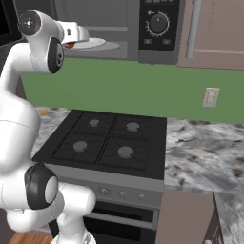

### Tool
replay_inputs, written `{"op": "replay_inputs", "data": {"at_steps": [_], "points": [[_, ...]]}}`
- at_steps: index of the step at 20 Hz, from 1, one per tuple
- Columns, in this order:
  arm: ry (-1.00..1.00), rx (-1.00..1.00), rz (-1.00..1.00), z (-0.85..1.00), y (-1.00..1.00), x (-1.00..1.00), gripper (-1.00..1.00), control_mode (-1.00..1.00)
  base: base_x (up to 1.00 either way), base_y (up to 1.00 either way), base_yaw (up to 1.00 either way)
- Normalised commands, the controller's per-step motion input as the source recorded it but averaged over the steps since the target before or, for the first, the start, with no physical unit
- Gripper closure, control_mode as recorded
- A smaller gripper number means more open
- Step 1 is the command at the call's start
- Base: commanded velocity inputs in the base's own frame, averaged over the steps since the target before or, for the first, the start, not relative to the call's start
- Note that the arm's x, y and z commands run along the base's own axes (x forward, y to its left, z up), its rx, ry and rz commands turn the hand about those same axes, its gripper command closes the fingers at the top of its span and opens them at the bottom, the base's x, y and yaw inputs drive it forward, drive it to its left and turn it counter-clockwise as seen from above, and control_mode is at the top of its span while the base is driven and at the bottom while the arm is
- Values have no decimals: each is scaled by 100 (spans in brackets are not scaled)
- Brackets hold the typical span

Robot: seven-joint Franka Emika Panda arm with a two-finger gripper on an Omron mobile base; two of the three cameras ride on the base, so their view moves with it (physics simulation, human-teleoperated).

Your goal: Pick the squash from the counter and place it in the microwave. Then turn on the microwave.

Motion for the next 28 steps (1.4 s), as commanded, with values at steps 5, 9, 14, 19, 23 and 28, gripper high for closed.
{"op": "replay_inputs", "data": {"at_steps": [5,9,14,19,23,28], "points": [[0,0,0,0,5,27,100,-100,0,0,0],[0,0,0,0,6,24,100,-100,0,0,0],[0,0,0,0,8,21,100,-100,0,0,0],[0,0,0,0,8,20,100,-100,0,0,0],[0,0,0,0,6,20,100,-100,0,0,0],[0,0,0,-1,7,17,100,-100,0,0,0]]}}
